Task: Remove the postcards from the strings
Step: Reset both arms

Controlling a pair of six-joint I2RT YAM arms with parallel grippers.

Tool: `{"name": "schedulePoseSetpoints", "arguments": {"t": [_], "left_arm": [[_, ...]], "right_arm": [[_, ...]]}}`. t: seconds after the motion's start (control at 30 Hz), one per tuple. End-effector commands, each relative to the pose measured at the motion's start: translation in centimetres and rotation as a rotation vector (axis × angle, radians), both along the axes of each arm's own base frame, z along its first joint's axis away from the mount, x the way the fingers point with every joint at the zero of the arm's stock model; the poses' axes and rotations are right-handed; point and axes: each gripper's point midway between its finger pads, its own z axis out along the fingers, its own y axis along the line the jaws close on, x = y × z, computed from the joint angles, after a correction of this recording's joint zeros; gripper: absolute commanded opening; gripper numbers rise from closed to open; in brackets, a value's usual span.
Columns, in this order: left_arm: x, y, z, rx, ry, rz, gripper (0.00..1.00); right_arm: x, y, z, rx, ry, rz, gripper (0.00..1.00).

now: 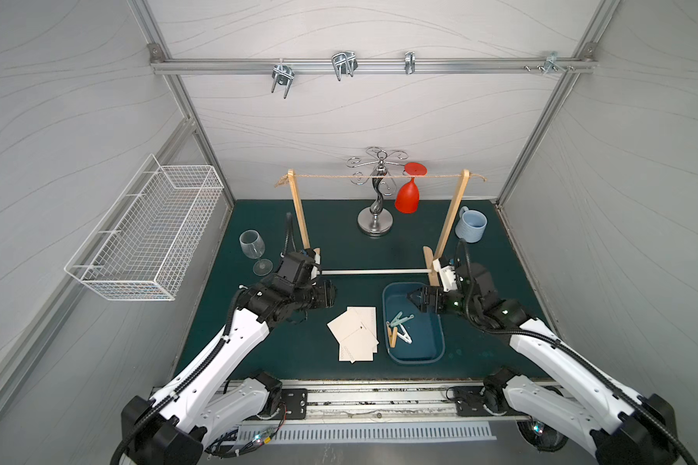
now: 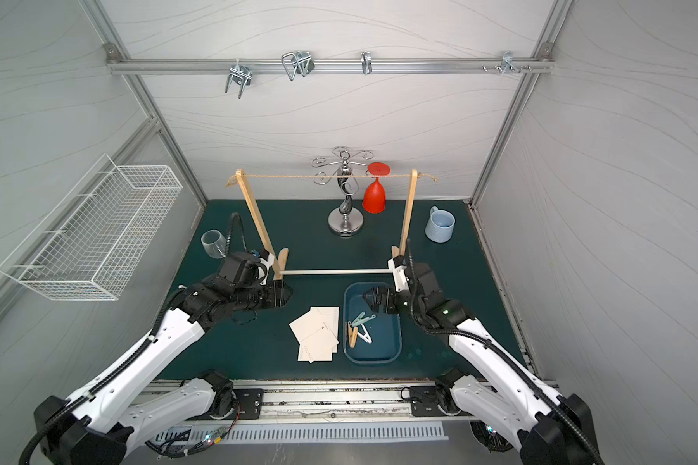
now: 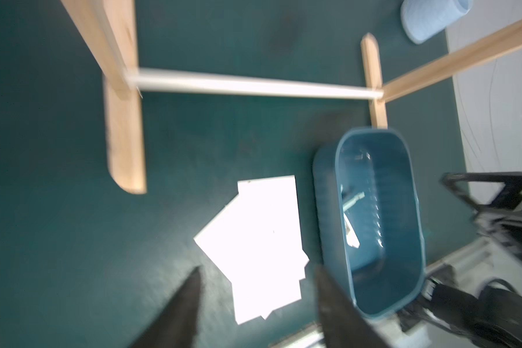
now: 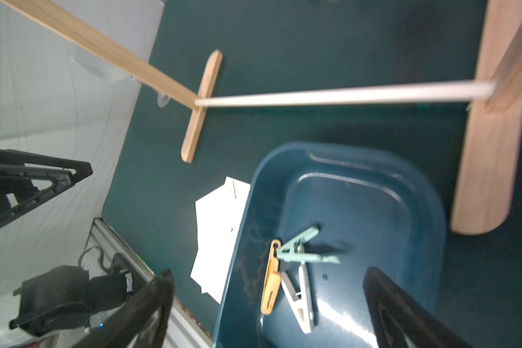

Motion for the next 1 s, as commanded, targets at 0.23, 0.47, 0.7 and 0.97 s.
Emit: {"name": "schedulePoseSetpoints", "arguments": {"t": [0.23,0.47,0.7,0.97], "left_arm": [[6.5,6.6,7.9,0.32,-0.468,0.252,0.99],[8.0,13.1,3.9,0.369,-0.502,0.498,0.99],[9.5,16.4,-0.8,0.48,-0.449,0.55,0.99],[12.2,17.5,-4.6,0.456,-0.575,0.523,0.99]], "right_arm": [[7.2,-6.2,5.2,-0.15,-0.288,-0.218,0.99],[10.9,-11.4,4.0,-0.313,-0.39,-0.419,0.99],[12.8,-17.3,-1.4,-0.457,-0.405,-0.633,0.99],[14.2,-18.2,-7.0,-0.542,-0.384,-0.616,0.99]]}}
